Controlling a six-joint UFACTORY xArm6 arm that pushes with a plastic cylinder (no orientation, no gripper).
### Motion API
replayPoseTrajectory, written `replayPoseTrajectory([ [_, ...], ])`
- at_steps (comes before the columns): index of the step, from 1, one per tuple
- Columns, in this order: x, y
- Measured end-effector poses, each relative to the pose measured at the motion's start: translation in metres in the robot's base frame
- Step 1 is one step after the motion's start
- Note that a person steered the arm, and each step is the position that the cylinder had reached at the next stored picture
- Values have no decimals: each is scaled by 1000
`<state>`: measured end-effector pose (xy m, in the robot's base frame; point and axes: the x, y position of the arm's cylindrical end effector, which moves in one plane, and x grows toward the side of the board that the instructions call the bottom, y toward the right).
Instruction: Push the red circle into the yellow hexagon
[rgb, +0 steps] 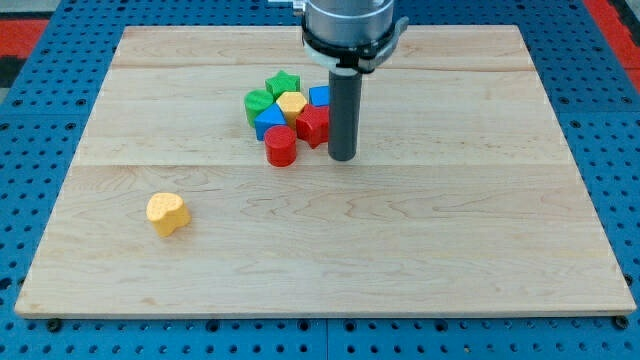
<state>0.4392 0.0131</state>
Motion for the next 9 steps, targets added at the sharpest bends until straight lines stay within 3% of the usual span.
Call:
replayPoseTrajectory([
  [2, -3, -141],
  [3, -15, -145],
  [4, -18, -107],
  [6, -48, -176],
  [7, -94, -176],
  [9, -110, -233],
])
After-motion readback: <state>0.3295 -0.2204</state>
